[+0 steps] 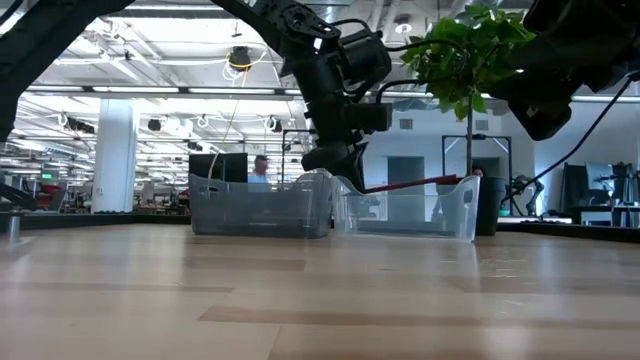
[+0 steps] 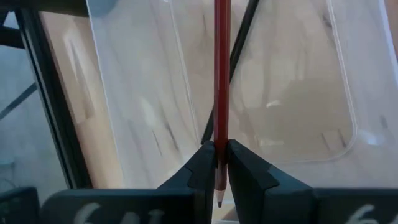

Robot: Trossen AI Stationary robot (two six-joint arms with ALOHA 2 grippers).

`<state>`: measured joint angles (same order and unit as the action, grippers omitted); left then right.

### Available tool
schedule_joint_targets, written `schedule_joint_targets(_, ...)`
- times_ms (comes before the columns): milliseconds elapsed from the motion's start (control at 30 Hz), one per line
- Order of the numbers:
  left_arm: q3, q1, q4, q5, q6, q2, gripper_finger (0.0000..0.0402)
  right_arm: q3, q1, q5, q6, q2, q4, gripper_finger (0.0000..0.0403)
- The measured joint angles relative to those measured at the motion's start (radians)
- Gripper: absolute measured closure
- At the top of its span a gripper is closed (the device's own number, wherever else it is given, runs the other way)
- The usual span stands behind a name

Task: Sort pens & pencils
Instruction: Put the brown colored pencil into the transparent bin

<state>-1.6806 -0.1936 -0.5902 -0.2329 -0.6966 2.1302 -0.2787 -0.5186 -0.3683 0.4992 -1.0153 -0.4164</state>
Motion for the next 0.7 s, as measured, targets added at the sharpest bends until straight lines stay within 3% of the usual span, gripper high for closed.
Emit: schedule_joint_targets(700, 0.0, 0.004, -0.022, -0.015, -0.026, 0.0, 0.0369, 0.0, 0.0, 0.001, 0.024, 0.0, 0.002, 0.0234)
